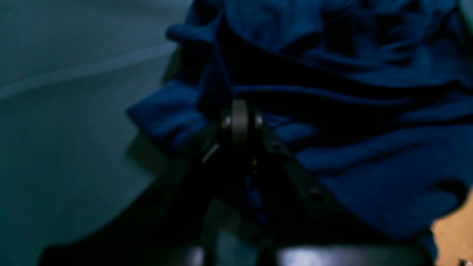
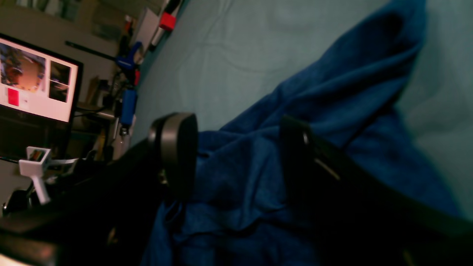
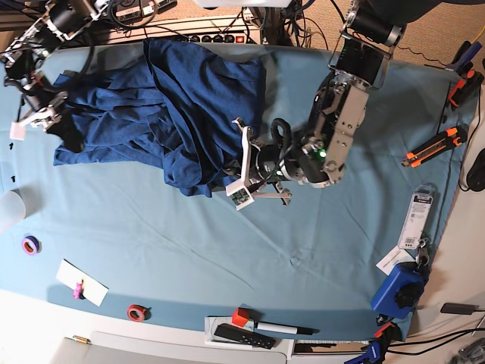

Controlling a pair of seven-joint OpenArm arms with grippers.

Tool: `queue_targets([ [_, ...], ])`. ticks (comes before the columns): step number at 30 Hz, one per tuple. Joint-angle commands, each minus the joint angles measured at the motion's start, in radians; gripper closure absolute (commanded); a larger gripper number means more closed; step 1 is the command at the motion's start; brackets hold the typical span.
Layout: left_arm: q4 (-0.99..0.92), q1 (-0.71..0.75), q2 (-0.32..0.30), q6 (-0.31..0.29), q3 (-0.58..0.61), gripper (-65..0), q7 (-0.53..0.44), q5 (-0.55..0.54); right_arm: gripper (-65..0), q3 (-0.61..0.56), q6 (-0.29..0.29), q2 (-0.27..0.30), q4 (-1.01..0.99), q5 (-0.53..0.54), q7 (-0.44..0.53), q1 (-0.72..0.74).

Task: Layout the t-shirt on the table in an organized manner, then fold the t-shirt properly
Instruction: 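Release the fabric and lift the left gripper off the shirt, then grasp the shirt's loose edge with the left gripper and pull it over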

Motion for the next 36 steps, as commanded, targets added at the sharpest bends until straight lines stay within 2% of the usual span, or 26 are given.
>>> queue_targets([
  [1,0.015,-0.023,0.008,0.01,0.013,0.0,-0.032,0.005,-34.9,0.002,0.005,0.016,0.018,0.027,0.017,0.008],
  [10,0.012,-0.023,0.008,0.117,0.16,0.0,-0.127,0.181,-34.9,0.002,0.005,0.006,0.018,0.027,0.017,0.009],
  [18,0.009,-0.023,0.008,0.199,0.306,0.0,-0.173,0.225,-34.9,0.002,0.005,0.006,0.018,0.027,0.017,0.008],
  [23,0.009,-0.038,0.008,0.237,0.321,0.0,-0.162,0.233,-34.9,0.002,0.005,0.006,0.018,0.027,0.017,0.008],
  [24,0.009,-0.044,0.008,0.24,0.318,-2.7,-0.143,0.231,-34.9,0.002,0.005,0.006,0.018,0.027,0.017,0.009],
  [26,0.01,-0.062,0.007,0.24,0.309,-16.6,-0.095,0.21,-34.9,0.002,0.005,0.006,0.018,0.027,0.017,0.009],
  [27,0.01,-0.07,0.008,0.24,0.301,-19.4,-0.071,0.201,-34.9,0.002,0.005,0.006,0.018,0.027,0.017,0.009],
  [36,0.01,-0.077,-0.003,0.221,0.208,-19.6,-0.056,0.161,-34.9,0.002,0.005,0.006,0.018,0.027,0.017,0.009],
])
